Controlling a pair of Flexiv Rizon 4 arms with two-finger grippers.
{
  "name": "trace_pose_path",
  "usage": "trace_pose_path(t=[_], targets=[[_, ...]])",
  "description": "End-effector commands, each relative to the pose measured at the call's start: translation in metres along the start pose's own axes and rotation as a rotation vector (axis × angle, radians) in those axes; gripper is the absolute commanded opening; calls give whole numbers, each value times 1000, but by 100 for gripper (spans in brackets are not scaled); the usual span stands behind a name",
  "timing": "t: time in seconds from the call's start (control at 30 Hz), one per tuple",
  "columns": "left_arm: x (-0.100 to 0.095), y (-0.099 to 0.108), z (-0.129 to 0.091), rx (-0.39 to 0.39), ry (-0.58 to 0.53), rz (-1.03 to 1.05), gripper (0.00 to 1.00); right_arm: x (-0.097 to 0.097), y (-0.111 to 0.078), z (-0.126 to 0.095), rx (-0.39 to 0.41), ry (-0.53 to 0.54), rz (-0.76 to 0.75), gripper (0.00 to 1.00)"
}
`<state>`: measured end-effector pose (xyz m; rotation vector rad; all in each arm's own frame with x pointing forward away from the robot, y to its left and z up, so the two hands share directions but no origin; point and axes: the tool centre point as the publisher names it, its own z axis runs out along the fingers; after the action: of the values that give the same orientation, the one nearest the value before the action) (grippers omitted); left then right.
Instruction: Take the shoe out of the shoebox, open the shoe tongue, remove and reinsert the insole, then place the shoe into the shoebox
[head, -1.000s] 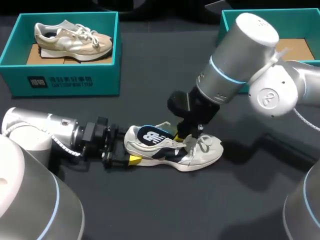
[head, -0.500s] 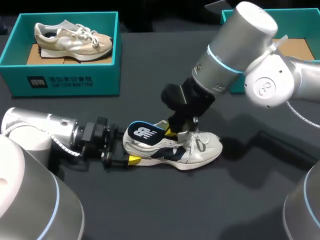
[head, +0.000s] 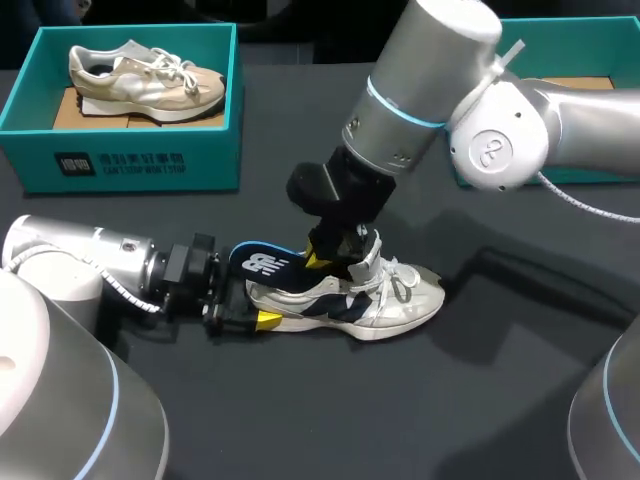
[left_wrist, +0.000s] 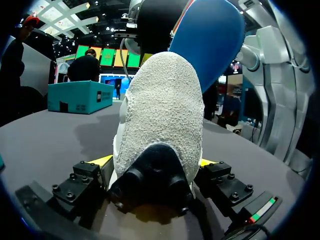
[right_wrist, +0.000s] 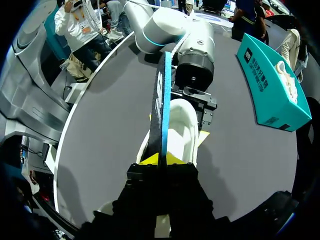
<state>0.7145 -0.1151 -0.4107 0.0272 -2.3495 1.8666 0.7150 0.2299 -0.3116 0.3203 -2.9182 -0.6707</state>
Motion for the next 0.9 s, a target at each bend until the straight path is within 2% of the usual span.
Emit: trace_pose_path(t=[0.03,0.1,0.13,0.17,0.23,0.27,0.33,0.47,0.7,0.9], targets=[[-1,1,2,0,0,-1,0,2,5,-2,47,4,2,15],[-1,1,2,0,0,-1,0,2,4,-2,53,9,6,42],[-1,1,2,0,0,-1,0,2,4,-2,52,11,7,49],[-1,1,2,0,0,-1,0,2,3,-3,50,12,8,64],[-1,1,2,0,0,-1,0,3,4,-6,50,12,12,80],[-1,1,2,0,0,-1,0,3,4,-8,52,13,18,83],[-1,1,2,0,0,-1,0,1,5,-11,57,16,31,98],[-1,1,2,0,0,-1,0,-2,6,-15,51,38,74,100],[-1,1,2,0,0,-1,0,-17,4,-12,5,155,212,100],[-1,1,2,0,0,-1,0,-15,6,-10,-49,179,284,94]])
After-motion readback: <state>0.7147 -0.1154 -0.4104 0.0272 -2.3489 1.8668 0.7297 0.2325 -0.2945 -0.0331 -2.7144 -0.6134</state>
